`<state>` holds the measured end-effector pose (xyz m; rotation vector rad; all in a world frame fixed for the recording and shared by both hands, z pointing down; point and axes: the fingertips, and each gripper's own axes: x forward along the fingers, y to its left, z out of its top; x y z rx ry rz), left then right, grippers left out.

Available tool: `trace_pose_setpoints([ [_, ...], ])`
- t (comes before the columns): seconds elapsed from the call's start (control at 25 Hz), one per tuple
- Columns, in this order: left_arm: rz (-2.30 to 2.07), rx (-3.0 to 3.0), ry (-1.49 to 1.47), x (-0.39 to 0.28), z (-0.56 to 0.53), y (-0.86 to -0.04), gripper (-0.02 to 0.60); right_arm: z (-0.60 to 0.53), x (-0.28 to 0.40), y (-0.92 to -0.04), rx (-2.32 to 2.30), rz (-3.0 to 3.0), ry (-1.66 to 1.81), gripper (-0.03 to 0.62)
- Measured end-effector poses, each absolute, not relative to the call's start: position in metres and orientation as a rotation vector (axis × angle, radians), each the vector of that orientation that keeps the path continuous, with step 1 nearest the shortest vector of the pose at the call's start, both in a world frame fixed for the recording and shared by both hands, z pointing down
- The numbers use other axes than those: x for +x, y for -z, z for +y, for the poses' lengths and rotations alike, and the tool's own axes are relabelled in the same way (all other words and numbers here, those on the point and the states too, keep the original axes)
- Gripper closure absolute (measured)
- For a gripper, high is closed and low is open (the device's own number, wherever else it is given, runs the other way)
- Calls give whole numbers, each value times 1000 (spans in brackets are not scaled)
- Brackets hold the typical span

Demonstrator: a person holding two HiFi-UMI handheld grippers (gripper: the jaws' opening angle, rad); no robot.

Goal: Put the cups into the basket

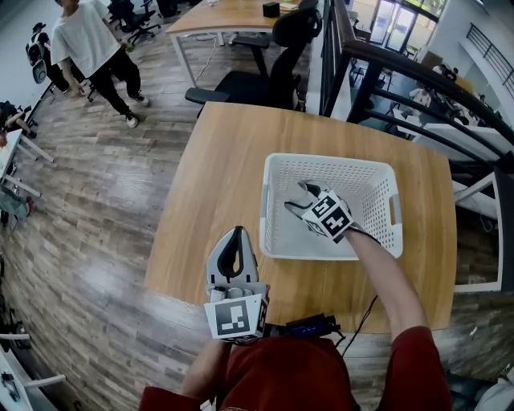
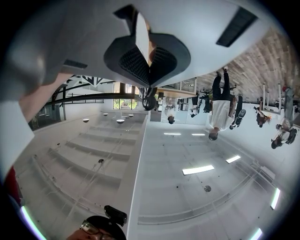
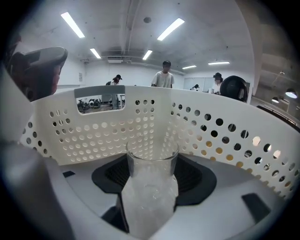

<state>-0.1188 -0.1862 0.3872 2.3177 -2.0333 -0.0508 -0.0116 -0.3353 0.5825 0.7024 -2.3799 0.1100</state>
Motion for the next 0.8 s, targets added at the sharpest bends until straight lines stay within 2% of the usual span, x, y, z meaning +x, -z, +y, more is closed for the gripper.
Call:
trace_pose_setpoints([
  [0.8, -2024, 2311, 36, -115, -190, -391, 575, -334, -14, -601, 662, -2355, -139, 318],
])
